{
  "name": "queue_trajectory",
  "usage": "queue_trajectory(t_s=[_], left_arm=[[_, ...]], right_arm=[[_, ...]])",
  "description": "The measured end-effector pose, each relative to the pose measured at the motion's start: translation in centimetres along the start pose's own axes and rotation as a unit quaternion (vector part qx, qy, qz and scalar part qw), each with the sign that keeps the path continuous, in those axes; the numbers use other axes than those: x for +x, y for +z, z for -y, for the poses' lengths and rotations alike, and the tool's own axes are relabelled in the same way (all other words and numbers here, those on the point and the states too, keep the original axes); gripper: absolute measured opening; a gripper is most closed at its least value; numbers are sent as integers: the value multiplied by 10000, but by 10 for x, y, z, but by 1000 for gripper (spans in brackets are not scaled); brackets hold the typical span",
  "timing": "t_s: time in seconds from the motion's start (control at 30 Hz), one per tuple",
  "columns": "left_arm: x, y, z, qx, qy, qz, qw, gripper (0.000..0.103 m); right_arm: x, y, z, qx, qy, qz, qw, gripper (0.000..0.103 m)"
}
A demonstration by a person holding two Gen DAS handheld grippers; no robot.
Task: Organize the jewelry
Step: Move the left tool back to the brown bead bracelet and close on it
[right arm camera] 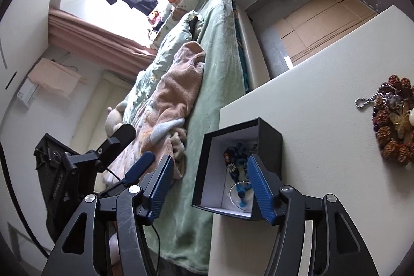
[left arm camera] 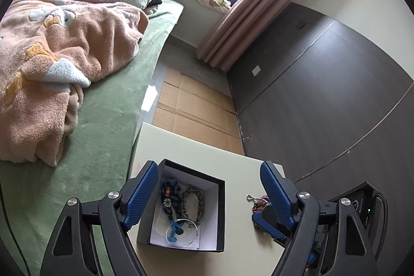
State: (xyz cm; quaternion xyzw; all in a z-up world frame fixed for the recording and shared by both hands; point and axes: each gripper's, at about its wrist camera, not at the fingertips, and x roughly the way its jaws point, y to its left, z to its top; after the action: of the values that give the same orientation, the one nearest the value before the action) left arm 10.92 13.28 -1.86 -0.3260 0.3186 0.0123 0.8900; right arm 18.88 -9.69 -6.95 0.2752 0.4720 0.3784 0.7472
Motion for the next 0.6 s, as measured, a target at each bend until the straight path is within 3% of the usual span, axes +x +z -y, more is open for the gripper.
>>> queue_trajectory(t_s=[0.6], left_arm=[[36, -28, 61, 618, -327, -410, 9967, 81]], right_arm=[[-105, 11, 58, 481, -1277, 692, 9882, 60]])
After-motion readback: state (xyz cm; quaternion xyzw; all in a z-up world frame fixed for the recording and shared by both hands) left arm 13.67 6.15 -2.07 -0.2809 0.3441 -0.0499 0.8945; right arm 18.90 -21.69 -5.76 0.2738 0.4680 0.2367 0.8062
